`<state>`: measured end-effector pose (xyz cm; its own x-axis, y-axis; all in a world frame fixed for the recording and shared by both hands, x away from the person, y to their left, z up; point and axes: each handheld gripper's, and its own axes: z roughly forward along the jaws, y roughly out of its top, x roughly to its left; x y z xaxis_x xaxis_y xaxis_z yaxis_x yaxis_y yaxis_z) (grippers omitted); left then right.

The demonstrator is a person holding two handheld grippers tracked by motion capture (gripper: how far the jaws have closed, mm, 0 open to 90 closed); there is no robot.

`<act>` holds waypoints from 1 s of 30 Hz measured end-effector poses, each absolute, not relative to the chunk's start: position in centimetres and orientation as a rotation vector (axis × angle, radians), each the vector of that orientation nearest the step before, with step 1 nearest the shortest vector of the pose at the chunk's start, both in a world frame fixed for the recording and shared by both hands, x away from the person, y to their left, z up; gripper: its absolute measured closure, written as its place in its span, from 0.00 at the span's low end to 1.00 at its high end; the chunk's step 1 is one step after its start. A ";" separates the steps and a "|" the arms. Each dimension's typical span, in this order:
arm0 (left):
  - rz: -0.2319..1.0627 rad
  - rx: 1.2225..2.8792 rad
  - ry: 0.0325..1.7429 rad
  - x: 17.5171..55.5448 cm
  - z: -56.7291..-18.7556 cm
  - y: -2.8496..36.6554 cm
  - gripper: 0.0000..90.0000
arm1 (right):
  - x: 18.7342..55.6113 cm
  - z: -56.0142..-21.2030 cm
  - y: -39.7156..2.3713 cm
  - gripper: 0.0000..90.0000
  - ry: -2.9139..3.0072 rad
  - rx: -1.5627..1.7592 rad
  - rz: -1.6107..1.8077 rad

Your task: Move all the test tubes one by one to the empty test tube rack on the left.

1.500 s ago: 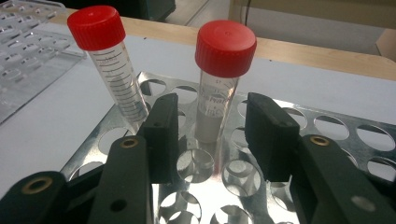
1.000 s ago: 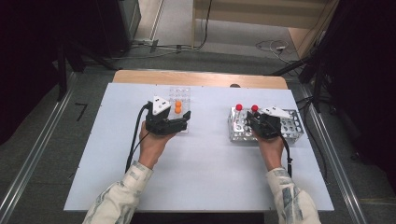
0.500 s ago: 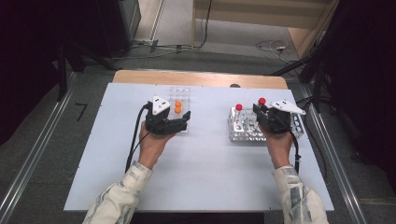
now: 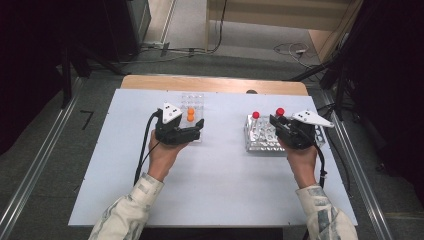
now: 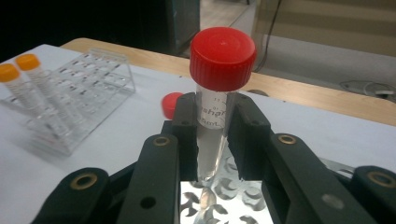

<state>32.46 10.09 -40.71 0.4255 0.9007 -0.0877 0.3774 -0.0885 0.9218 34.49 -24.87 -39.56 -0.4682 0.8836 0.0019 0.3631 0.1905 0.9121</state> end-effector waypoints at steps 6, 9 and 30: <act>0.646 1.668 1.131 32.4 -40.7 10.1 0.23 | 33.3 -39.6 -23.9 0.79 1.983 1.117 1.300; 0.645 1.669 1.129 32.4 -40.6 10.0 0.23 | 32.9 -39.7 -23.0 0.79 2.007 1.095 1.323; 0.533 1.701 1.005 30.7 -39.9 7.3 0.26 | 32.4 -43.1 -15.1 0.79 2.218 0.950 1.311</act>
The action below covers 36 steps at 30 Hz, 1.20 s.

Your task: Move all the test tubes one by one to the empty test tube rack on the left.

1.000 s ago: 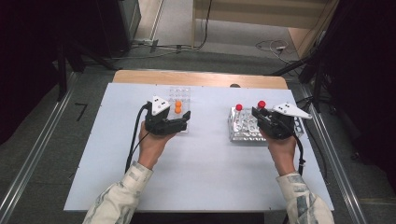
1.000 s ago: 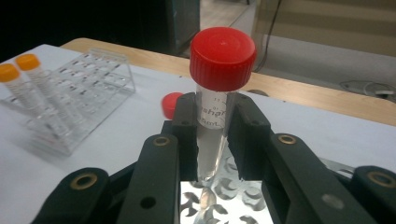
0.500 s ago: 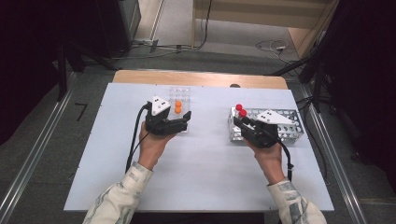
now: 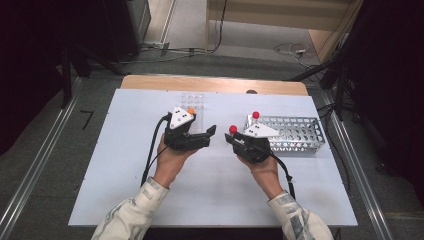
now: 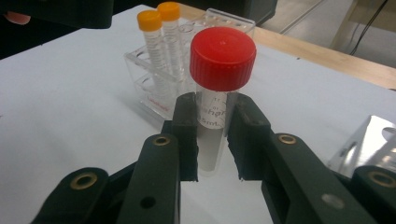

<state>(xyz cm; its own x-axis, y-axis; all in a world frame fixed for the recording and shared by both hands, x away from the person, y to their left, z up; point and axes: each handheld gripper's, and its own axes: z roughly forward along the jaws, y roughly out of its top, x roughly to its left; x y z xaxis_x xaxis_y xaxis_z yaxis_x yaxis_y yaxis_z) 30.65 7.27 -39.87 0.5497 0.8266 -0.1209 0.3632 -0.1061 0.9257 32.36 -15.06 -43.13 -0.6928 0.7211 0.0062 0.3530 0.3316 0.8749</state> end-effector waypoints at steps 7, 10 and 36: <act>0.490 1.746 0.939 30.2 -40.1 5.9 0.34 | 32.3 -43.9 -13.4 0.79 2.258 0.928 1.300; 0.477 1.764 0.927 30.2 -40.4 5.6 0.37 | 32.2 -44.1 -12.8 0.79 2.272 0.911 1.301; 0.503 1.822 0.860 30.1 -40.9 5.4 0.77 | 31.5 -43.7 -12.0 0.62 2.300 0.856 1.320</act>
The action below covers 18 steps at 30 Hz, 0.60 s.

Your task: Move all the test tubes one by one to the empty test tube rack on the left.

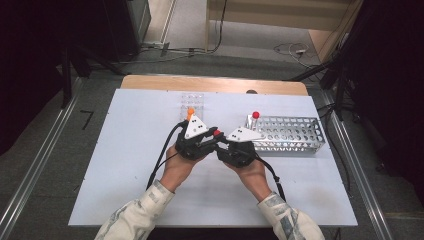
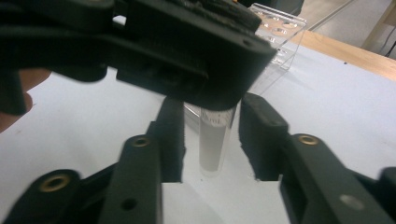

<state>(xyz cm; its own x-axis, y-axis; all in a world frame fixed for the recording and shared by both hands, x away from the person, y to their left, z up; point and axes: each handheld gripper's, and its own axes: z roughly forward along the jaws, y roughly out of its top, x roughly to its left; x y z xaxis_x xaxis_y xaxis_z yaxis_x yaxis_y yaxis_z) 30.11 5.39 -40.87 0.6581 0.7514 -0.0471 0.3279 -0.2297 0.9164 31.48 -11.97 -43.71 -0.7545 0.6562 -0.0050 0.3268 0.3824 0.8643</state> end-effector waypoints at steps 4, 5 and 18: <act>0.505 1.806 0.874 30.2 -40.7 5.9 0.77 | 31.5 -43.4 -12.5 0.51 2.304 0.857 1.311; 0.501 1.798 0.880 30.2 -40.6 6.0 0.77 | 31.5 -43.3 -12.7 0.50 2.306 0.867 1.308; 0.509 1.729 0.946 30.2 -39.3 8.7 0.77 | 31.2 -42.7 -16.0 0.44 2.253 0.923 1.307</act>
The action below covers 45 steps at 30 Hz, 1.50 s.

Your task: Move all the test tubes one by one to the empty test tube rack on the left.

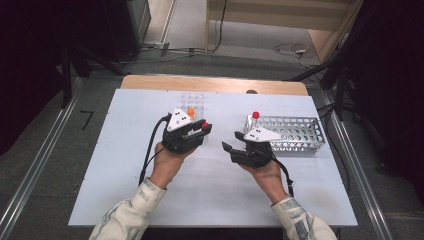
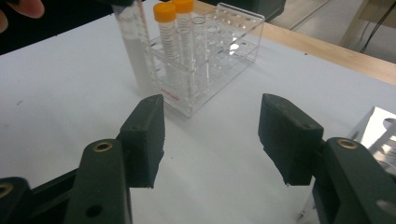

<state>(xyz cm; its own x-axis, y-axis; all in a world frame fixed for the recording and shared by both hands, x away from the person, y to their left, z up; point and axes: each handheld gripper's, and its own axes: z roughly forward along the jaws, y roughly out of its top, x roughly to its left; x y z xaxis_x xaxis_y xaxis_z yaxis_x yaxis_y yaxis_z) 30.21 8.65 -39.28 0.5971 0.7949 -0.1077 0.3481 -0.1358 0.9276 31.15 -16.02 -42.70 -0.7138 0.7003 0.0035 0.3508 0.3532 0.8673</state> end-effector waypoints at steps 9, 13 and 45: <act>0.532 1.693 0.978 30.1 -38.6 10.4 0.77 | 30.7 -42.4 -17.8 0.43 2.229 0.937 1.310; 0.545 1.679 0.990 30.1 -38.3 11.1 0.77 | 30.6 -42.3 -18.4 0.43 2.220 0.946 1.311; 0.614 1.623 1.058 30.2 -37.5 14.2 0.77 | 30.5 -42.4 -20.2 0.37 2.199 0.986 1.294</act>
